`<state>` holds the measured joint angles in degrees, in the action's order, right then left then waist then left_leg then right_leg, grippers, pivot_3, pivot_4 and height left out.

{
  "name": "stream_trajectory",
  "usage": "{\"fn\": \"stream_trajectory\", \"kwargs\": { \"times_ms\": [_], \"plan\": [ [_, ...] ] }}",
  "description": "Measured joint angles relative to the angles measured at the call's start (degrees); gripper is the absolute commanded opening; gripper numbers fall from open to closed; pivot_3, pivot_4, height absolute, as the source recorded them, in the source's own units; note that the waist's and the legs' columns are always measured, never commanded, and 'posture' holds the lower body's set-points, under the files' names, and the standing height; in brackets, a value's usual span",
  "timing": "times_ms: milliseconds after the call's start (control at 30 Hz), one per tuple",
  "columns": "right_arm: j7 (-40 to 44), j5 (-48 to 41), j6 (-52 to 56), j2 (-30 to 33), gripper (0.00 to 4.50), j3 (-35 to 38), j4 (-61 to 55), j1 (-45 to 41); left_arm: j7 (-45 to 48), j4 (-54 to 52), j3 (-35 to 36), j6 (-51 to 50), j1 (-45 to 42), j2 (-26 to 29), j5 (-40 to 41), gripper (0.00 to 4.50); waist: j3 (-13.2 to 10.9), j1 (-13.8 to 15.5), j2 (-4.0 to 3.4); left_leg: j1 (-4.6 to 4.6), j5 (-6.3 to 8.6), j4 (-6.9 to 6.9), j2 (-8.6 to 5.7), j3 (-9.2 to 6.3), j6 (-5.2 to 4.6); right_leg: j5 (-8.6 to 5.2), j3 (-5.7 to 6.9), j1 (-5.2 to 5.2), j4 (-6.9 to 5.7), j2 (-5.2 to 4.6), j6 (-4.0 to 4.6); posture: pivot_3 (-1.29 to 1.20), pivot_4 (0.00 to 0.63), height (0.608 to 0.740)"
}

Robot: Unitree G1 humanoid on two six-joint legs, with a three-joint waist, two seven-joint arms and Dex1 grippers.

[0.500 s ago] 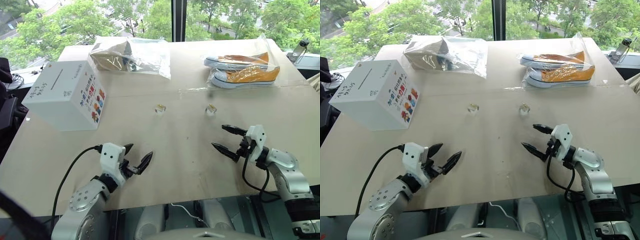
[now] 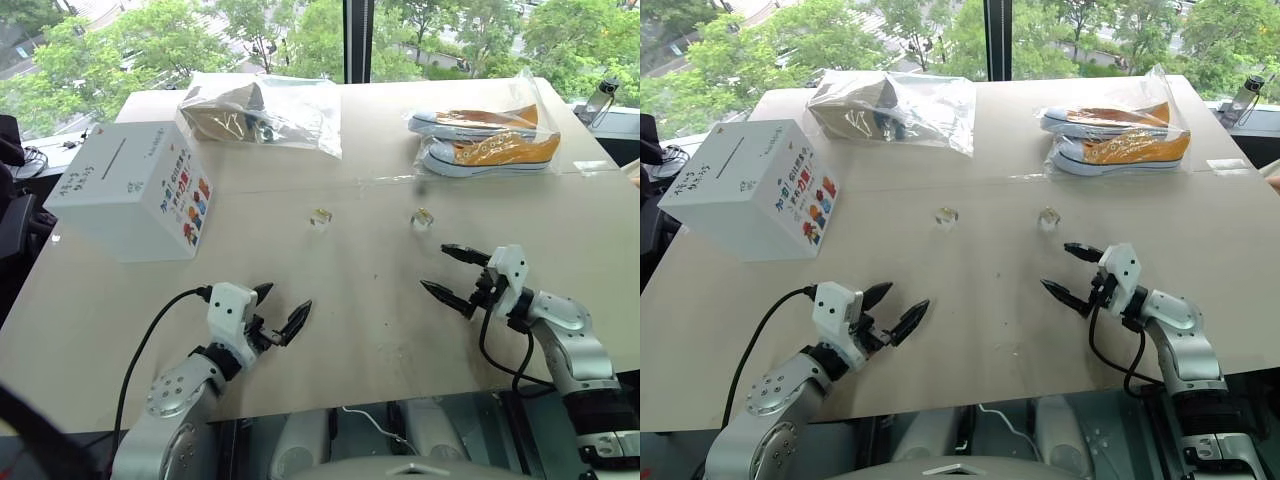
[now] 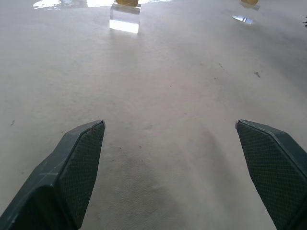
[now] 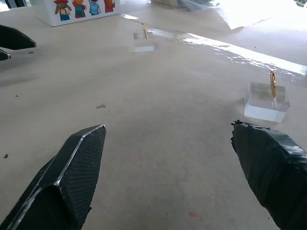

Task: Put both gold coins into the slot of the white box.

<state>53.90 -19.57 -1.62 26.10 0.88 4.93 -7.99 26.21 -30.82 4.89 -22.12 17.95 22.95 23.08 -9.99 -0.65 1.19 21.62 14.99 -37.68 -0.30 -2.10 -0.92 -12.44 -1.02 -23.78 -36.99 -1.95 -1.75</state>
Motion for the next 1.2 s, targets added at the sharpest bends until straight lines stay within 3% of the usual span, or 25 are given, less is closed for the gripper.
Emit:
{"fn": "stream_trajectory", "kwargs": {
  "times_ms": [333,667,800,900,933,1000,1033,1200],
  "plan": [
    [-3.9,0.8,0.6,-2.3,4.5,0.0,0.0,-2.1,2.4,0.2,0.6,0.0,-2.9,1.5,1.0,4.45,0.0,-0.2,-0.01,-0.02,0.0,0.0,0.02,0.02,0.0,-0.01,-0.01,0.0,0.0,0.03,0.02,0.0,0.15,0.74],
    [-18.9,8.3,3.9,-8.1,4.5,-0.5,8.0,-16.1,7.2,-3.6,4.2,-3.8,-13.5,8.3,8.9,4.45,0.0,-0.1,-0.03,0.04,0.0,-0.04,-0.02,-0.02,0.01,0.09,0.01,-0.02,-0.03,0.02,-0.11,0.0,0.15,0.74],
    [-23.7,11.1,4.5,-10.6,3.31,-0.5,15.2,-20.6,8.5,-4.5,4.4,-5.9,-16.5,11.6,10.3,4.5,0.0,-0.2,-0.04,0.18,0.01,0.0,-0.03,0.0,0.01,0.09,-0.01,-0.19,0.02,0.01,-0.12,0.0,0.15,0.74],
    [-24.7,12.5,4.5,-10.9,1.79,-1.0,16.6,-21.7,8.5,-6.0,5.3,-6.6,-17.7,12.6,10.8,4.5,0.0,-0.2,-0.04,0.16,0.01,0.05,-0.03,0.01,0.0,0.09,-0.02,-0.19,0.02,0.0,-0.12,0.0,0.15,0.74],
    [-24.8,12.7,4.5,-10.9,1.09,-1.1,17.2,-21.7,8.5,-6.4,5.4,-7.2,-17.6,12.9,10.8,4.5,0.0,-0.2,-0.04,0.15,0.01,0.07,-0.03,0.01,0.0,0.09,-0.03,-0.19,0.02,0.0,-0.12,0.0,0.15,0.74],
    [-24.8,12.9,4.5,-10.9,0.3,-1.1,17.9,-21.7,8.5,-6.5,5.4,-7.4,-17.5,12.9,10.8,4.5,0.0,-0.2,-0.04,0.16,0.01,0.07,-0.03,0.01,0.0,0.09,-0.02,-0.19,0.02,0.0,-0.12,0.0,0.15,0.74],
    [-24.7,13.0,4.5,-10.8,0.08,-1.2,18.2,-21.7,8.4,-6.5,5.4,-7.4,-17.1,12.9,10.8,4.5,0.0,-0.2,-0.04,0.15,0.01,0.07,-0.03,0.02,0.0,0.1,-0.03,-0.19,0.02,0.0,-0.12,0.0,0.15,0.74],
    [-24.3,13.1,4.7,-10.6,0.08,-1.4,18.2,-21.7,8.2,-6.5,5.3,-7.4,-16.4,12.9,10.6,4.5,0.0,-0.2,-0.04,0.14,0.01,0.07,-0.03,0.01,0.0,0.1,-0.02,-0.19,0.02,0.01,-0.12,0.0,0.15,0.74]
  ]
}}
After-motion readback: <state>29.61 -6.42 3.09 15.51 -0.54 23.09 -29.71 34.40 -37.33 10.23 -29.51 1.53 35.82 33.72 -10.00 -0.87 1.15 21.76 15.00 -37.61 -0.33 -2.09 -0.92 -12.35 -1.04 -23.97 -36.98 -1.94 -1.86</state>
